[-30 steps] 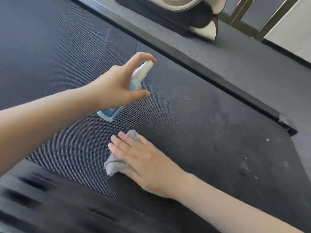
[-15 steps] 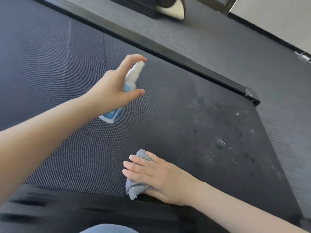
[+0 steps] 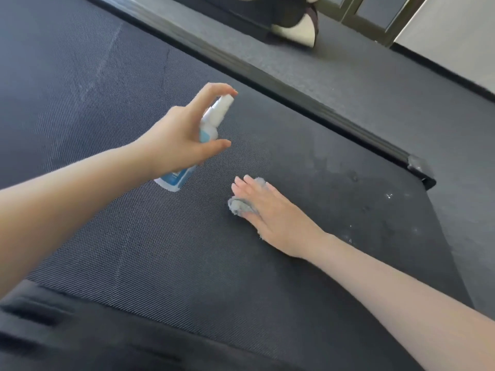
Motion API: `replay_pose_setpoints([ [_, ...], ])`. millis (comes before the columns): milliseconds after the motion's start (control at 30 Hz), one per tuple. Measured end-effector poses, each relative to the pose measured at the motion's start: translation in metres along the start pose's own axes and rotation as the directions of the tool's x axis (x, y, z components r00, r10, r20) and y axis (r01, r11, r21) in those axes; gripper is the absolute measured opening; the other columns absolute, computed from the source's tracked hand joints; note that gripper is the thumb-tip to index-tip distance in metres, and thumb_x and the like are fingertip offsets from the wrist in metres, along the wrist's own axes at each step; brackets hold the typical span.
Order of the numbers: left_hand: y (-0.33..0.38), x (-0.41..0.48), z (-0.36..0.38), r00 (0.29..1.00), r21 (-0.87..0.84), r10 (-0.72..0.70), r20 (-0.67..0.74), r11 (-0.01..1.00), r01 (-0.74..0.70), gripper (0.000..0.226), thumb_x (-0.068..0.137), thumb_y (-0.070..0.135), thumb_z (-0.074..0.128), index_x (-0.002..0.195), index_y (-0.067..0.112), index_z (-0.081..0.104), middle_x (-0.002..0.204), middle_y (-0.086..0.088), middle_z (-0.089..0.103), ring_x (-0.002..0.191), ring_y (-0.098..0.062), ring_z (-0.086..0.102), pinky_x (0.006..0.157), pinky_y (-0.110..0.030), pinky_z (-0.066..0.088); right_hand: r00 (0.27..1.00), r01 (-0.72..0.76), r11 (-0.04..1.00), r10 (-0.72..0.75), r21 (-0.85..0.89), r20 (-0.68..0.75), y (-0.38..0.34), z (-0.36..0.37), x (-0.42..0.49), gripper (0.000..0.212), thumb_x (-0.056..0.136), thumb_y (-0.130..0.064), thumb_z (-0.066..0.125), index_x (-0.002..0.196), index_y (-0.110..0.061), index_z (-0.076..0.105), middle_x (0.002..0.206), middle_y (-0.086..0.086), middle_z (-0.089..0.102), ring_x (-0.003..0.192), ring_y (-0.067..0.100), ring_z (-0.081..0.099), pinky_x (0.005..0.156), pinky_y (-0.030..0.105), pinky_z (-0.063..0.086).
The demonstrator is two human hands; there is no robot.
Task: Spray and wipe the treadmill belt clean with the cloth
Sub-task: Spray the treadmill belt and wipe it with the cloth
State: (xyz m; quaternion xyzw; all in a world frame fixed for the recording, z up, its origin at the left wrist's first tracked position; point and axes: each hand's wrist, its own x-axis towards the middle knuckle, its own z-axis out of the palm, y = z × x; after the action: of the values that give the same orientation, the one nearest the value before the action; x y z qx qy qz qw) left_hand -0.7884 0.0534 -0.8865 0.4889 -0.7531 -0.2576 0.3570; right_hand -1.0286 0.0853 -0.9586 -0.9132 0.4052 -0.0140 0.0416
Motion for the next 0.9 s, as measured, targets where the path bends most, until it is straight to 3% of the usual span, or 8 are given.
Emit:
replay_pose_setpoints([
  [100, 0.012, -0.004, 0.011, 0.999, 0.025, -0.041, -0.028, 0.999, 0.042, 0.059, 0.085, 0.024, 0.068, 0.132, 0.036, 0.035, 0.073, -0.015, 0.063, 0.058, -0.031, 0.063, 0.065, -0.050, 0.055, 0.997, -0.076, 0.989, 0.076, -0.126, -0.002, 0.066, -0.003, 0.003, 0.061, 0.094, -0.005, 0.050, 0.148, -0.006, 0.020, 0.157, 0.013, 0.013, 0.145, 0.030, 0.005, 0.118, 0.042, 0.007],
  [267, 0.034, -0.019, 0.026, 0.988, 0.094, -0.085, -0.127, 0.991, 0.097, 0.059, 0.086, 0.023, 0.067, 0.134, 0.035, 0.034, 0.074, -0.011, 0.065, 0.052, -0.017, 0.062, 0.058, -0.034, 0.056, 0.927, -0.374, 0.922, 0.375, -0.104, -0.012, 0.149, -0.019, -0.009, 0.051, 0.103, -0.026, 0.027, 0.150, -0.011, 0.011, 0.158, 0.001, 0.007, 0.146, 0.023, 0.004, 0.115, 0.033, 0.004],
  [400, 0.064, -0.039, 0.039, 0.974, 0.095, -0.134, -0.184, 0.984, 0.153, 0.059, 0.087, 0.022, 0.067, 0.135, 0.033, 0.034, 0.073, -0.015, 0.062, 0.056, -0.032, 0.060, 0.059, -0.051, 0.055, 0.839, -0.541, 0.841, 0.542, -0.023, 0.043, 0.164, -0.023, -0.011, 0.051, 0.104, -0.024, 0.025, 0.150, -0.008, 0.010, 0.159, 0.008, 0.002, 0.146, 0.025, 0.003, 0.116, 0.037, 0.007],
  [467, 0.083, -0.048, 0.043, 0.961, 0.075, -0.178, -0.213, 0.977, 0.198, 0.058, 0.087, 0.024, 0.067, 0.134, 0.034, 0.034, 0.075, -0.017, 0.061, 0.059, -0.037, 0.060, 0.061, -0.054, 0.055, 0.845, -0.527, 0.849, 0.529, -0.044, 0.077, 0.162, -0.024, -0.018, 0.052, 0.101, -0.015, 0.032, 0.148, -0.001, 0.013, 0.157, 0.017, 0.004, 0.144, 0.032, 0.005, 0.116, 0.043, 0.014],
  [567, 0.109, -0.059, 0.048, 0.955, 0.050, -0.214, -0.207, 0.972, 0.228, 0.057, 0.087, 0.026, 0.066, 0.133, 0.037, 0.034, 0.082, -0.018, 0.061, 0.062, -0.039, 0.062, 0.062, -0.055, 0.056, 0.876, -0.479, 0.878, 0.478, -0.003, 0.059, 0.151, -0.025, -0.041, 0.053, 0.101, -0.024, 0.033, 0.148, -0.003, 0.018, 0.155, 0.018, 0.016, 0.142, 0.034, 0.014, 0.116, 0.045, 0.015],
  [700, 0.128, -0.068, 0.053, 0.961, 0.033, -0.223, -0.165, 0.972, 0.232, 0.058, 0.087, 0.025, 0.067, 0.133, 0.039, 0.033, 0.078, -0.023, 0.061, 0.060, -0.037, 0.063, 0.059, -0.054, 0.056, 0.895, -0.427, 0.903, 0.431, -0.052, 0.114, 0.145, -0.027, -0.062, 0.051, 0.100, -0.014, 0.034, 0.147, -0.004, 0.018, 0.154, 0.020, 0.011, 0.141, 0.037, 0.011, 0.114, 0.044, 0.017],
  [800, 0.124, -0.071, 0.061, 0.970, 0.079, -0.196, -0.144, 0.975, 0.208, 0.058, 0.087, 0.022, 0.067, 0.133, 0.036, 0.034, 0.078, -0.018, 0.062, 0.058, -0.029, 0.064, 0.061, -0.052, 0.057, 0.895, -0.445, 0.895, 0.442, 0.031, 0.058, 0.143, -0.022, -0.065, 0.052, 0.102, -0.019, 0.032, 0.149, -0.005, 0.015, 0.156, 0.017, 0.011, 0.144, 0.033, 0.009, 0.116, 0.044, 0.013],
  [900, 0.117, -0.077, 0.064, 0.982, 0.102, -0.167, -0.083, 0.979, 0.175, 0.057, 0.086, 0.025, 0.067, 0.132, 0.036, 0.035, 0.079, -0.013, 0.063, 0.058, -0.026, 0.065, 0.060, -0.050, 0.057, 0.933, -0.354, 0.930, 0.345, 0.096, 0.097, 0.120, -0.026, -0.070, 0.051, 0.104, -0.025, 0.025, 0.150, -0.008, 0.011, 0.158, 0.008, 0.009, 0.146, 0.023, 0.002, 0.117, 0.037, 0.005],
])
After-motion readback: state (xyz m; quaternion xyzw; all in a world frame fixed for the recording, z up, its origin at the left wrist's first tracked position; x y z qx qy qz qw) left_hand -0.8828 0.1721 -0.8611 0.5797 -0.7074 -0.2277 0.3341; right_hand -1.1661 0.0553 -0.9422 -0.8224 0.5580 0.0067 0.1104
